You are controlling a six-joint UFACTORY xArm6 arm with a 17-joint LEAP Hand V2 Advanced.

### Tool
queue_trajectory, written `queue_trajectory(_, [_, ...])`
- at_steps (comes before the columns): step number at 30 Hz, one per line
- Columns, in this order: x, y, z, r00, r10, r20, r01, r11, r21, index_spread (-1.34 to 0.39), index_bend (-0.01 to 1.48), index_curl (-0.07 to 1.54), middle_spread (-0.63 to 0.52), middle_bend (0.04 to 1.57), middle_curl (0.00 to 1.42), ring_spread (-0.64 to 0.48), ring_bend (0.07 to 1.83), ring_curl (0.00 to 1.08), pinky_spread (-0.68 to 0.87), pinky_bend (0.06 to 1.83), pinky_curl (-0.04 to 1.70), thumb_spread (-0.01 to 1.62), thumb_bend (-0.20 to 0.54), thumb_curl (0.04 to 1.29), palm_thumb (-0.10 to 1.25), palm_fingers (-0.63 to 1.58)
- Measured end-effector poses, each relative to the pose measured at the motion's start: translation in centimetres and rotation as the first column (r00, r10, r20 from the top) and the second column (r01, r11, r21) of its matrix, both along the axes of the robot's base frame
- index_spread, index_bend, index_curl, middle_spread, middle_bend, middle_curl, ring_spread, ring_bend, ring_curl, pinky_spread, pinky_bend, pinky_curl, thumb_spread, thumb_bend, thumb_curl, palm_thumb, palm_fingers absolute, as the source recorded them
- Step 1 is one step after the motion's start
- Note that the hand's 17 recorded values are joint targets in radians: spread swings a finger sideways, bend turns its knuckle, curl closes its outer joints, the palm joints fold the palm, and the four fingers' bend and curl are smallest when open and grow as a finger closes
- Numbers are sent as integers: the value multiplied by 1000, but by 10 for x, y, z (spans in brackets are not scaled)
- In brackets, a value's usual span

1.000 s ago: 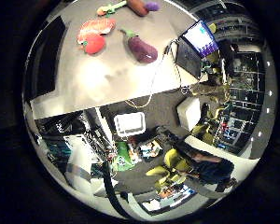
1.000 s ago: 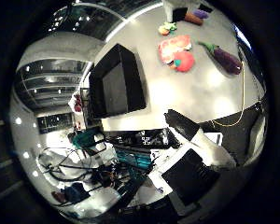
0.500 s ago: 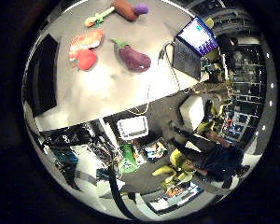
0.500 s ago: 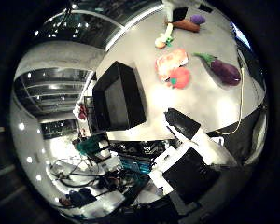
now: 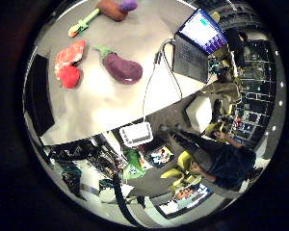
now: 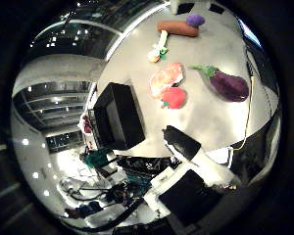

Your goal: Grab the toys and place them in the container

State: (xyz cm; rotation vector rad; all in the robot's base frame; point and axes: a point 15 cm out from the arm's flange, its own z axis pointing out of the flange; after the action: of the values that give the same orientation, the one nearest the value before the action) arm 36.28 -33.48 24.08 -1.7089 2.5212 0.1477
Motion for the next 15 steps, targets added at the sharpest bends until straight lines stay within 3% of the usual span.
queue_trajectory(5, [17, -25, -47, 1000, -23, 1, 23, 1000, -8, -363, 149, 268, 49, 207, 321, 191, 241, 229, 413, 324, 332, 1065, -26, 299, 607, 138])
queue_trajectory(15, [21, -64, -121, 995, -87, -41, 89, 995, 39, -353, 153, 261, 53, 209, 329, 193, 257, 244, 409, 336, 324, 1062, -24, 294, 584, 139])
